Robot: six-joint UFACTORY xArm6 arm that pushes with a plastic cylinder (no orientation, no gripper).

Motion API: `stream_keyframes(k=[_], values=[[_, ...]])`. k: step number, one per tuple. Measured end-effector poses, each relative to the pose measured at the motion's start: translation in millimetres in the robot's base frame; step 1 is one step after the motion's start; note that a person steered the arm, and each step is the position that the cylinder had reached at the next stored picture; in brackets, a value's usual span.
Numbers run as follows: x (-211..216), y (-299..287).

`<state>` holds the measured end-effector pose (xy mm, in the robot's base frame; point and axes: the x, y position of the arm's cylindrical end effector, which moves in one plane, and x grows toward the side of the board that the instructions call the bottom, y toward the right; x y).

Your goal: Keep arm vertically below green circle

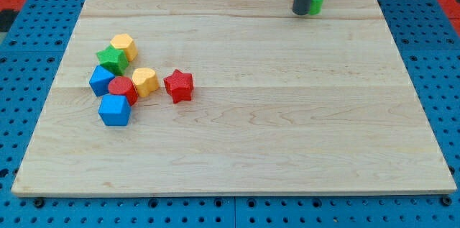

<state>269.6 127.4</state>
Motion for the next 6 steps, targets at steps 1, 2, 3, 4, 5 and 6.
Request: stream_keyframes(k=[1,2,3,4,5,6], values=[[4.8,-0.1],[4.8,0.3],[4.8,2.7],[5.6,2.9],[10.2,2.2],[41.1,-6.8]])
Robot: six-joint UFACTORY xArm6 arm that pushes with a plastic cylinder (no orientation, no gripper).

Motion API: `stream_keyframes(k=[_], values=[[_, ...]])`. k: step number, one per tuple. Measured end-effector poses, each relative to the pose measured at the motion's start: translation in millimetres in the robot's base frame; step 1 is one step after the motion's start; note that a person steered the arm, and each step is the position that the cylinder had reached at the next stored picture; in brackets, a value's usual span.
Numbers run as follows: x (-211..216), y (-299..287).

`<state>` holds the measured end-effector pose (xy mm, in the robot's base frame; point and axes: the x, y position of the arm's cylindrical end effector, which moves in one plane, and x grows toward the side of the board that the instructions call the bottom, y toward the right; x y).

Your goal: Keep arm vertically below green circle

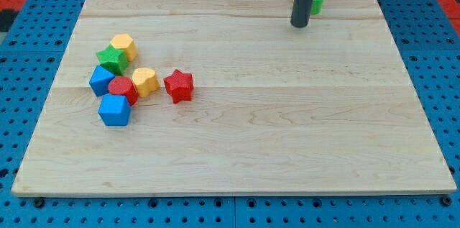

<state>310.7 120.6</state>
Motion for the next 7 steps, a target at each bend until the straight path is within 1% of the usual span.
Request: stream_keyframes(k=[1,2,3,4,5,6,7], values=[[22.1,-29.6],[33.1,-95.6],[35.3,-114.6],[36.0,-103.2],[34.7,-30.8],[27.6,81.6],[6.6,185.5]])
